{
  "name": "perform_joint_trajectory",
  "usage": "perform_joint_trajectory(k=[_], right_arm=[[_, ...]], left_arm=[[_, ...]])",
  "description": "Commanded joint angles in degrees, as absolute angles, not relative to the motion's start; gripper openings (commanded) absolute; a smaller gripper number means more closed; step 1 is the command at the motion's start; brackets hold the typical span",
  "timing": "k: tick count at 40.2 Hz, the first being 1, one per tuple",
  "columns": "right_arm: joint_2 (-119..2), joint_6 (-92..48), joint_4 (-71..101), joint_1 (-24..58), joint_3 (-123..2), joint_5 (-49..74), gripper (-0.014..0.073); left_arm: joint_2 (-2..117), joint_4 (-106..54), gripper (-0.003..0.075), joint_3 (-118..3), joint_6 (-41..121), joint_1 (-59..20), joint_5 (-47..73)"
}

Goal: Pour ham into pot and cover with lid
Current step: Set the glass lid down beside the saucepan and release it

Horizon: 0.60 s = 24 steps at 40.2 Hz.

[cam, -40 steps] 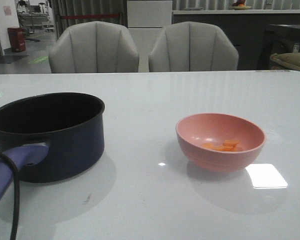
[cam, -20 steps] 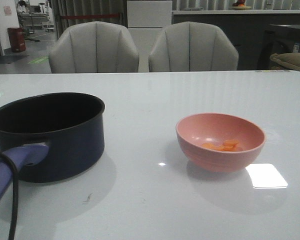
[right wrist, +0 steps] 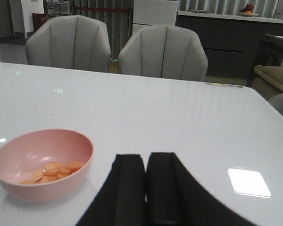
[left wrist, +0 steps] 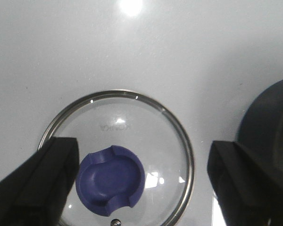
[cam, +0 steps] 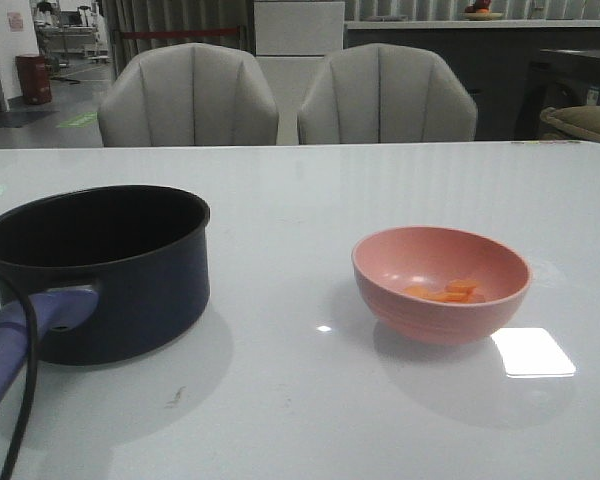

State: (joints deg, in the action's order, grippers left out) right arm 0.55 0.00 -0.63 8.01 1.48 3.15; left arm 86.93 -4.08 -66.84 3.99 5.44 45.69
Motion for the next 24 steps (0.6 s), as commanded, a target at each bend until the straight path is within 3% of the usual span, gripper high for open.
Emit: perform_joint_trajectory(k=[1, 10, 24], right_arm=[[1.76, -0.35, -0.57, 7.72, 1.24, -1.47, 0.015], [1.76, -0.35, -0.57, 7.72, 1.24, -1.47, 0.015], [1.71, -0.35, -0.57, 8.92, 1.24, -1.47, 0.015]], left_arm=[[79.71, -4.33, 0.0585, -67.93, 3.96, 3.27, 44.18], [66.59, -4.7, 0.0585, -62.74, 3.96, 0.15, 42.12], [41.8, -6.37, 0.0585, -44.04, 3.96, -0.56, 28.59]])
